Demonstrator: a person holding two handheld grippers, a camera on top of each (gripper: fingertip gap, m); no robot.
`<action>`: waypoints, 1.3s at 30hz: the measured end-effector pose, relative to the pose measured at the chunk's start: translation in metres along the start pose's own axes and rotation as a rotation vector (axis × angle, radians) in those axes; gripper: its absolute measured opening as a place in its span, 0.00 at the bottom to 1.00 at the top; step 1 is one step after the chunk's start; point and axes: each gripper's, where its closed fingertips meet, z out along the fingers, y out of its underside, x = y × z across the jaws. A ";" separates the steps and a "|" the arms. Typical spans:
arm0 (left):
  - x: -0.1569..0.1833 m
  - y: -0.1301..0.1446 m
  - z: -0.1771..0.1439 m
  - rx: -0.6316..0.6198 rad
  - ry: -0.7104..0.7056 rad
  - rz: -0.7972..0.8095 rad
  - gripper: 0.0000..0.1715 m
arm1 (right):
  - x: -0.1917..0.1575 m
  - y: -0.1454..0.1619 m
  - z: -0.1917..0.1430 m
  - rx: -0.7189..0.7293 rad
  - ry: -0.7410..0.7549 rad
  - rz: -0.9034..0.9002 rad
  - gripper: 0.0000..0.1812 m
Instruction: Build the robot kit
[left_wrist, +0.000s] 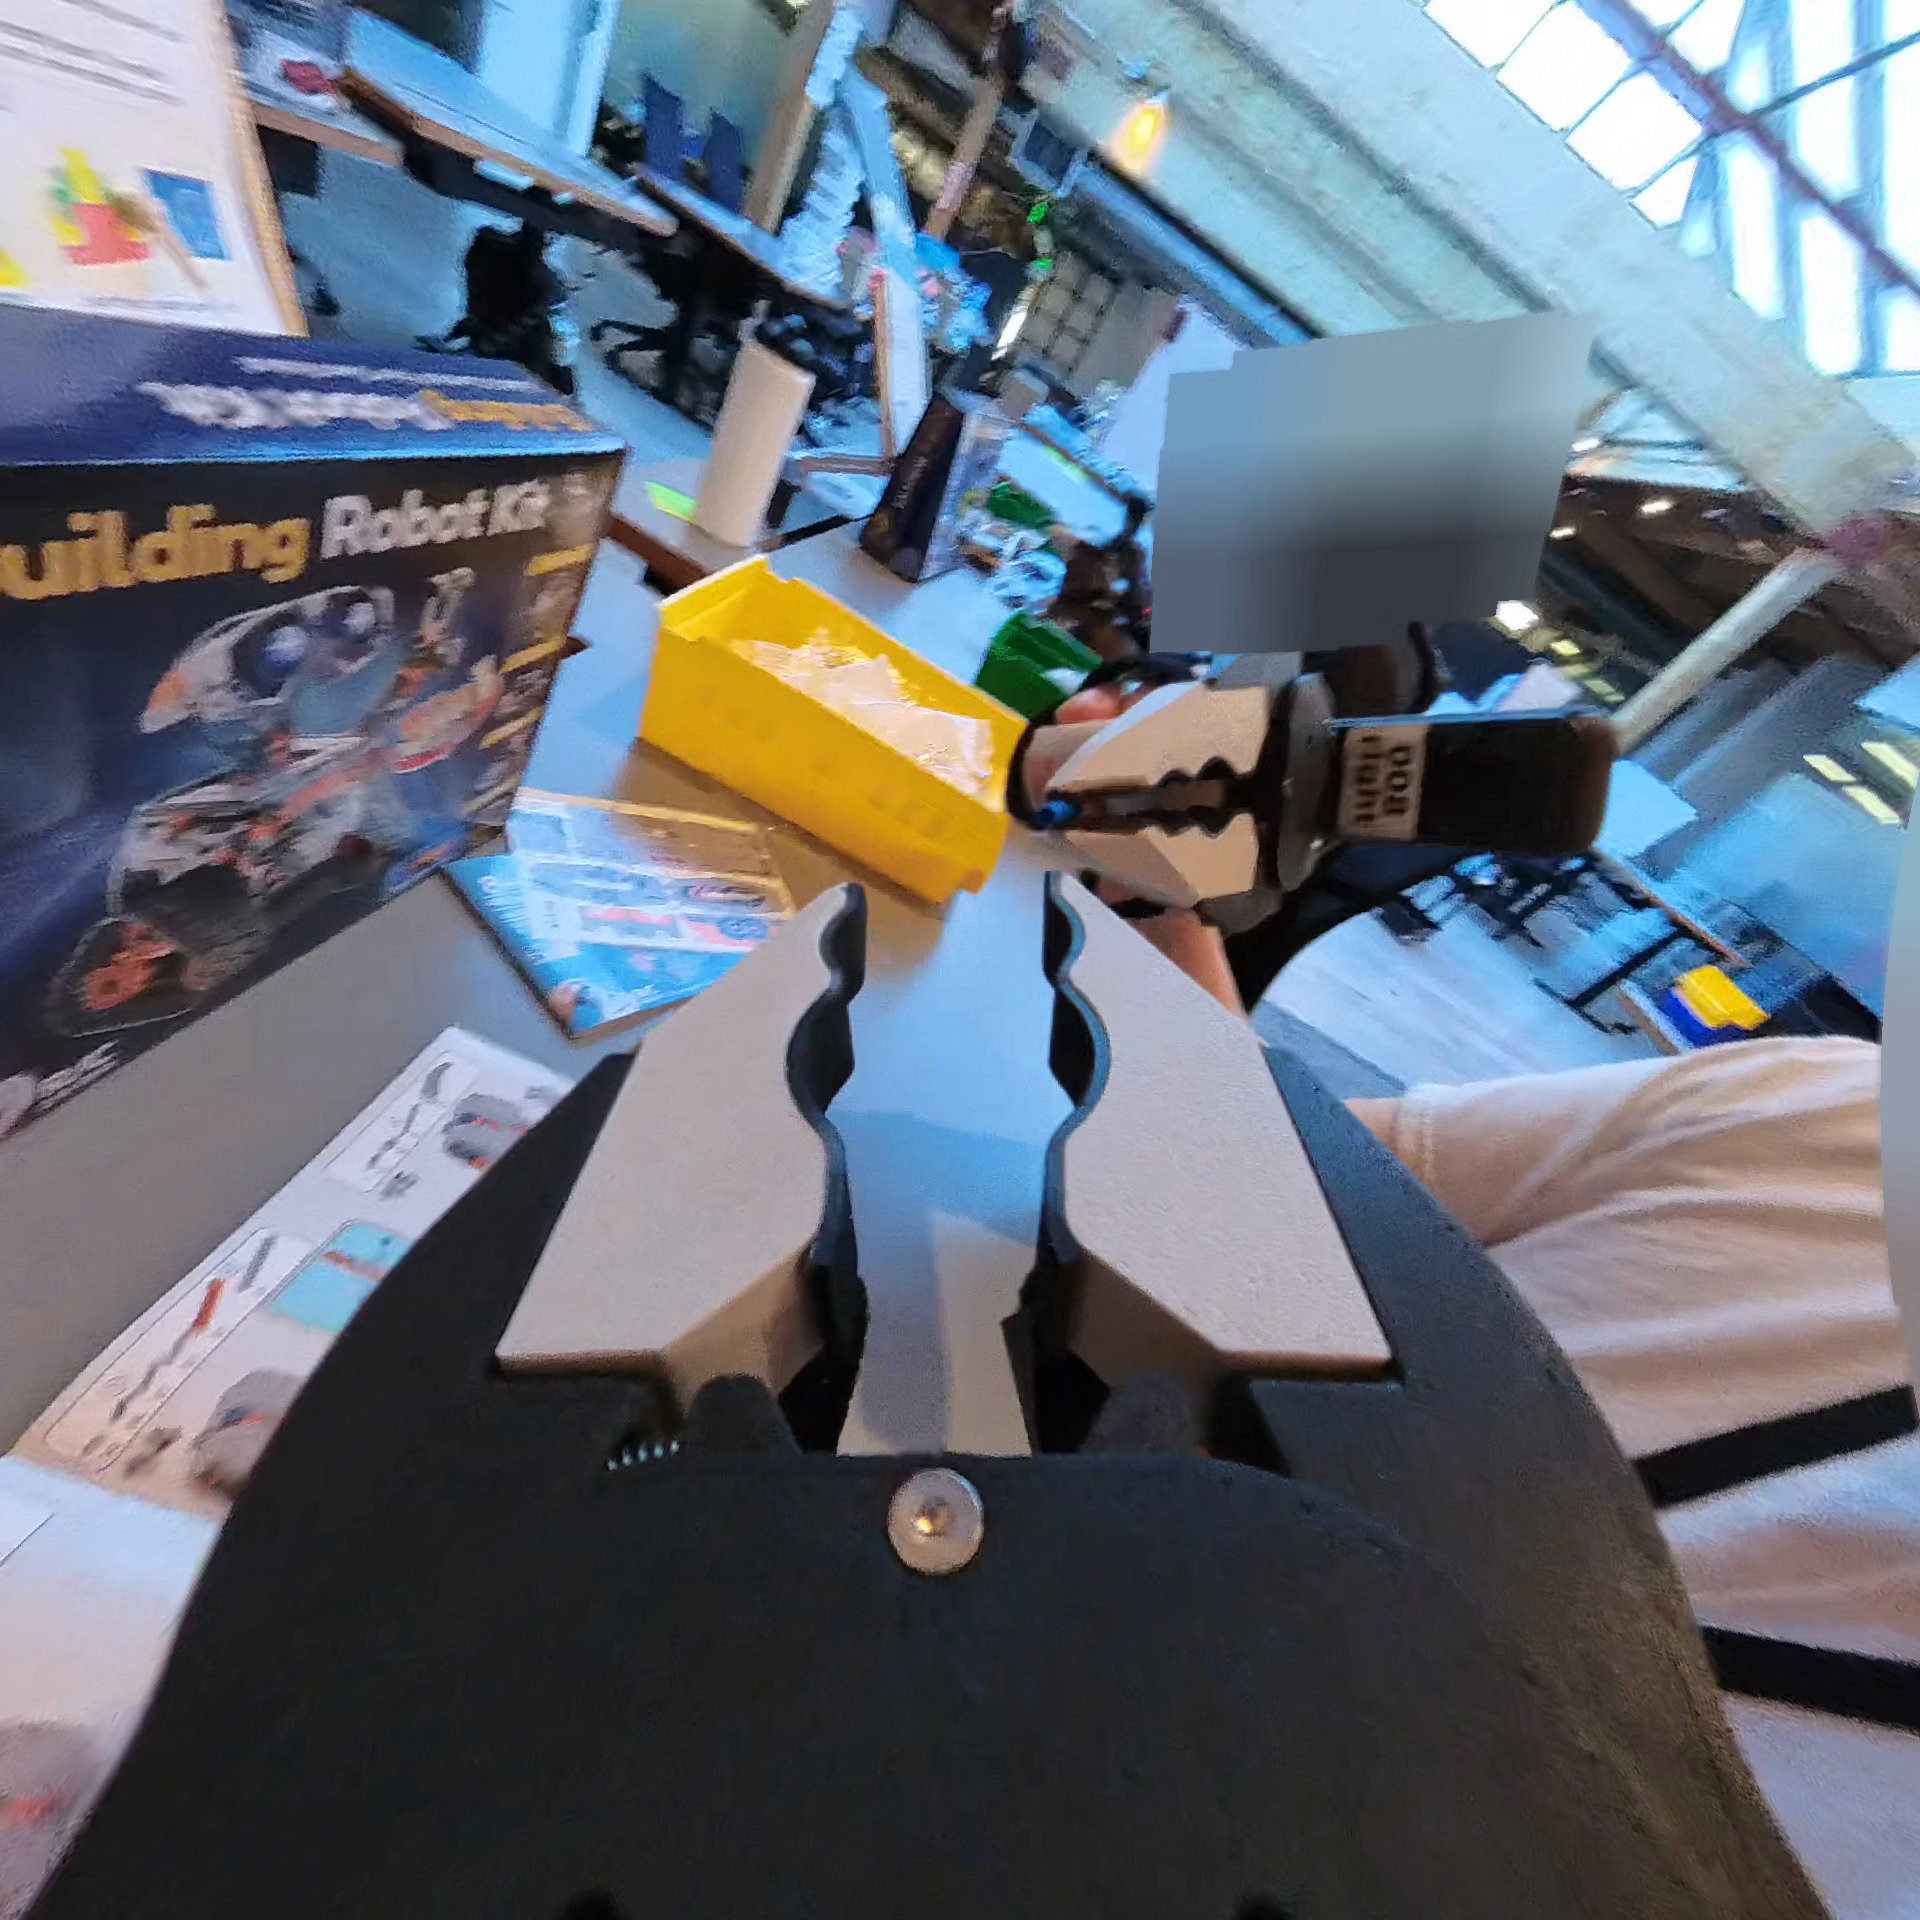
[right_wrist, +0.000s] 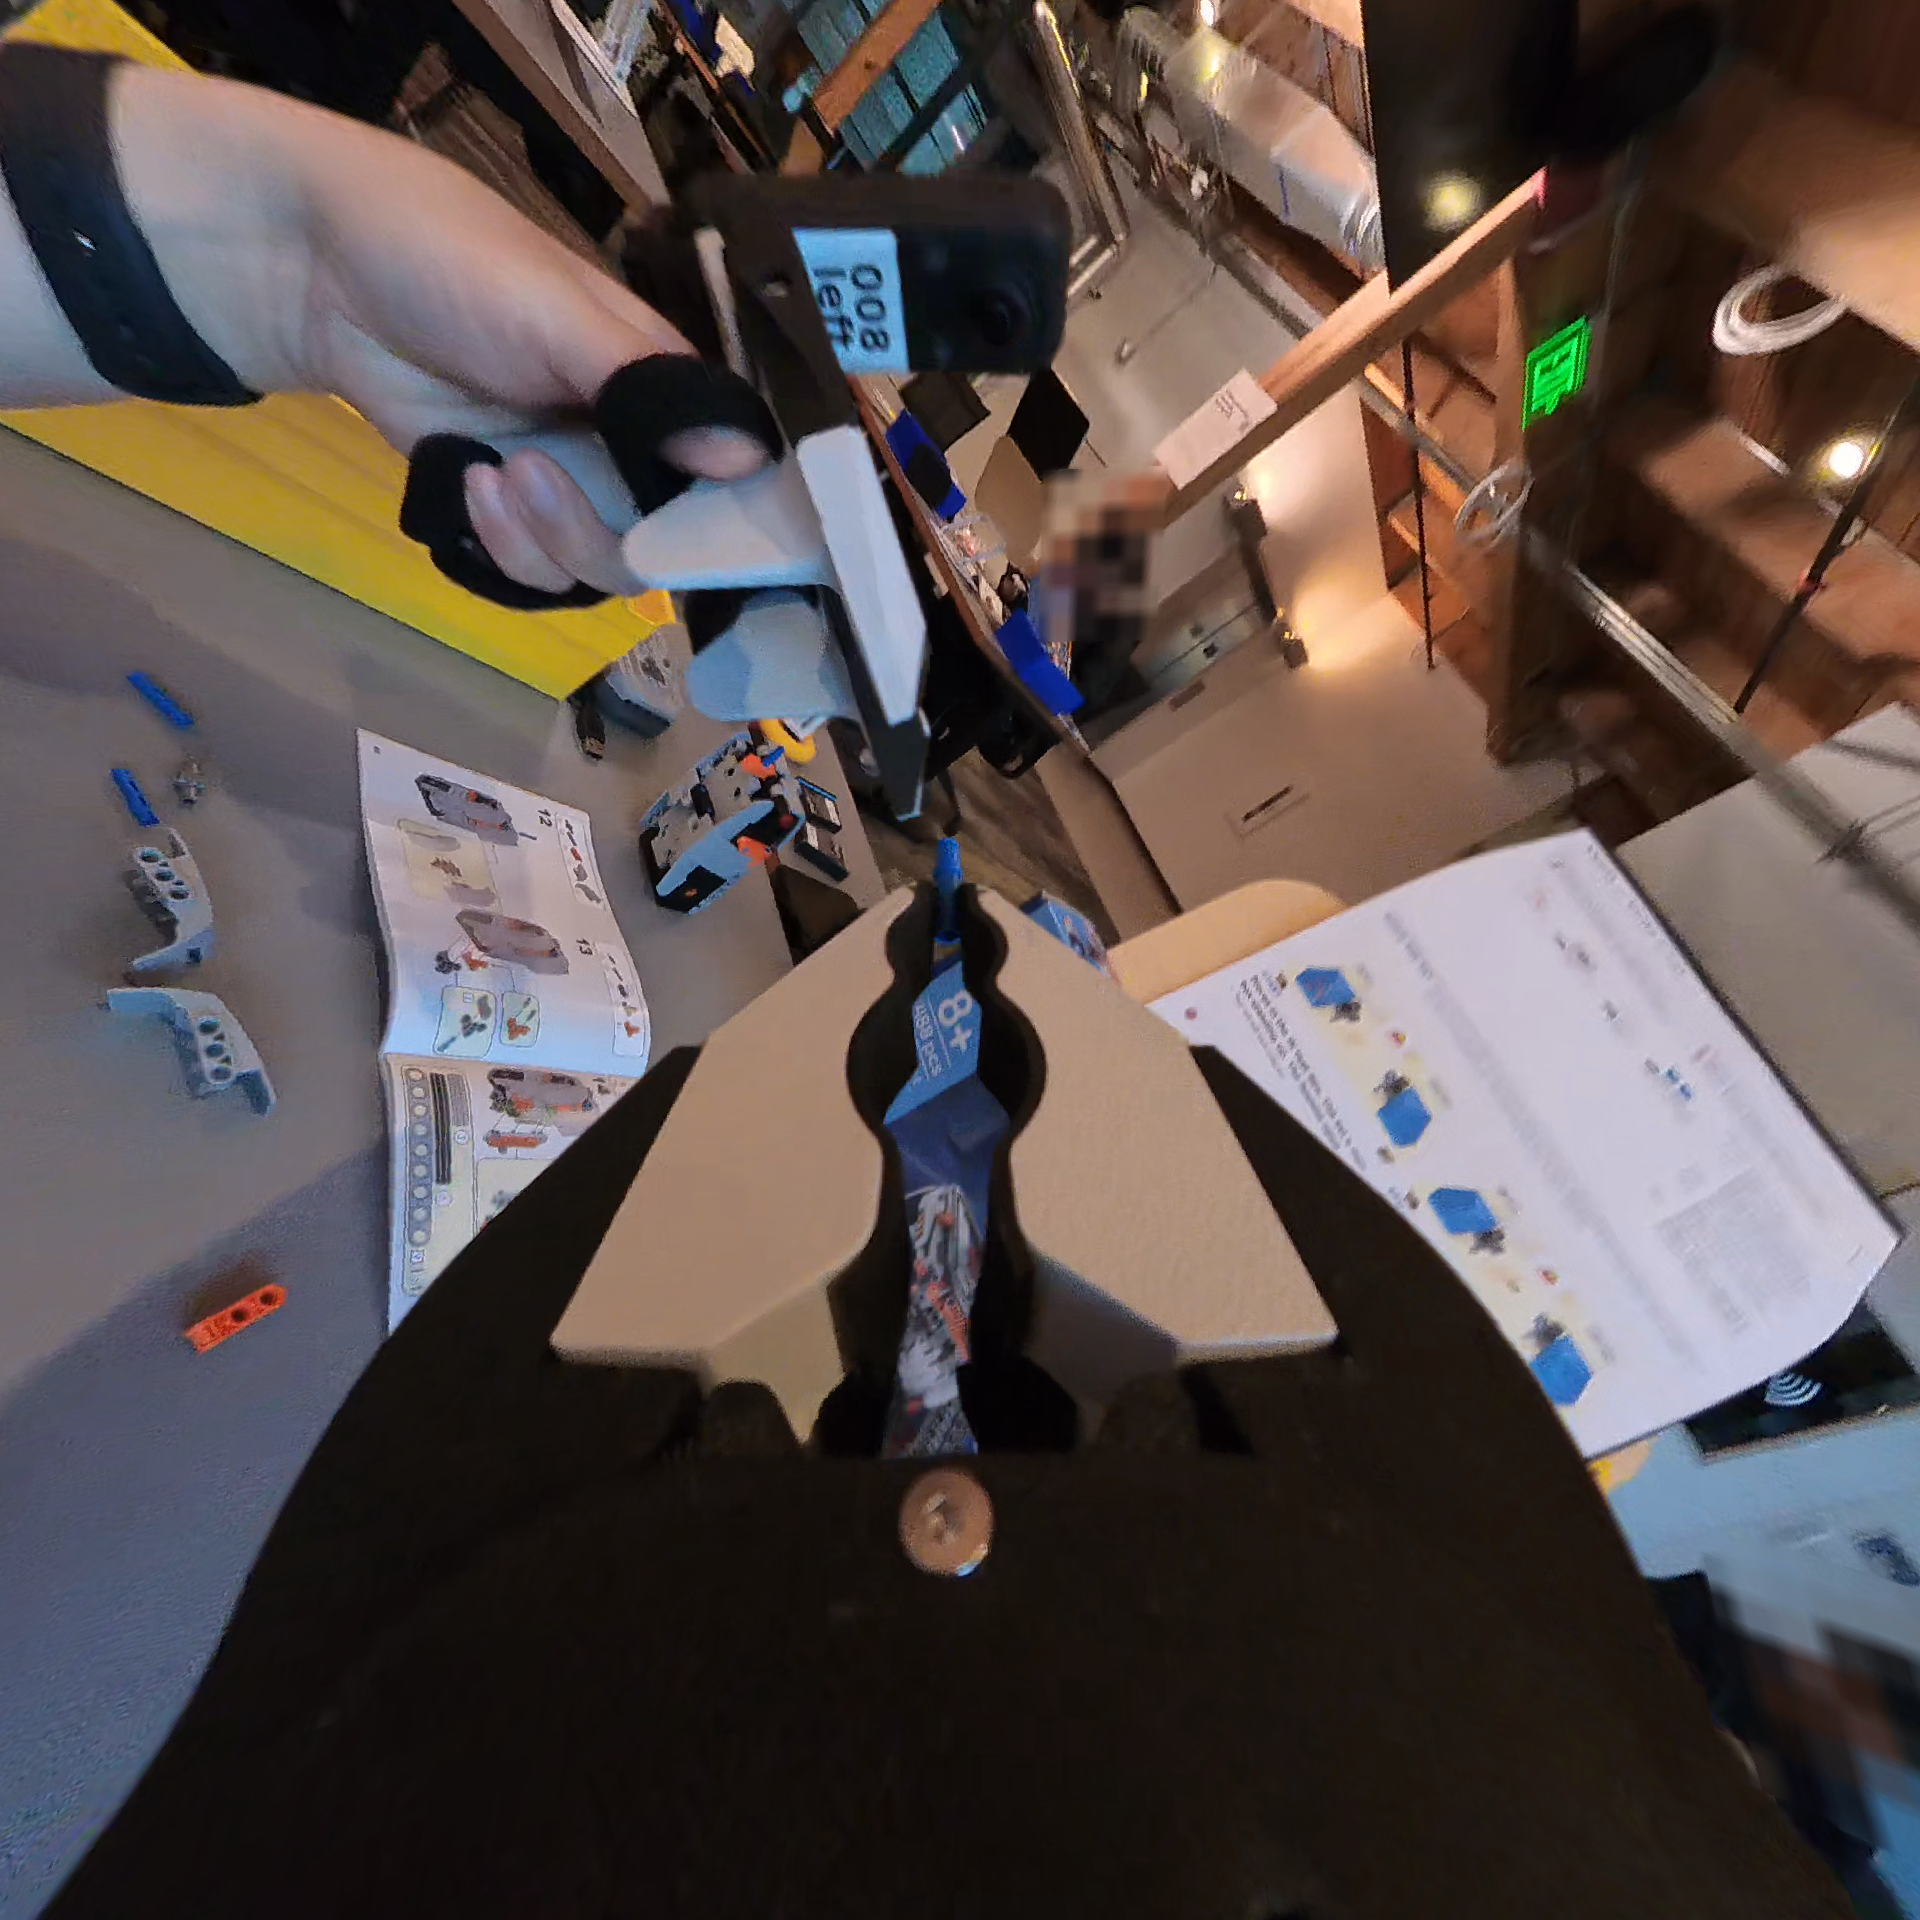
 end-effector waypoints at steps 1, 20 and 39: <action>0.010 -0.003 0.002 0.020 0.056 -0.004 0.18 | 0.000 -0.005 -0.001 0.005 0.004 -0.014 0.01; 0.039 0.011 0.019 -0.046 0.181 0.027 0.02 | -0.013 -0.022 -0.002 0.067 -0.056 -0.046 0.02; 0.040 0.019 0.020 -0.093 0.181 0.052 0.01 | -0.019 -0.022 -0.003 0.089 -0.102 -0.023 0.01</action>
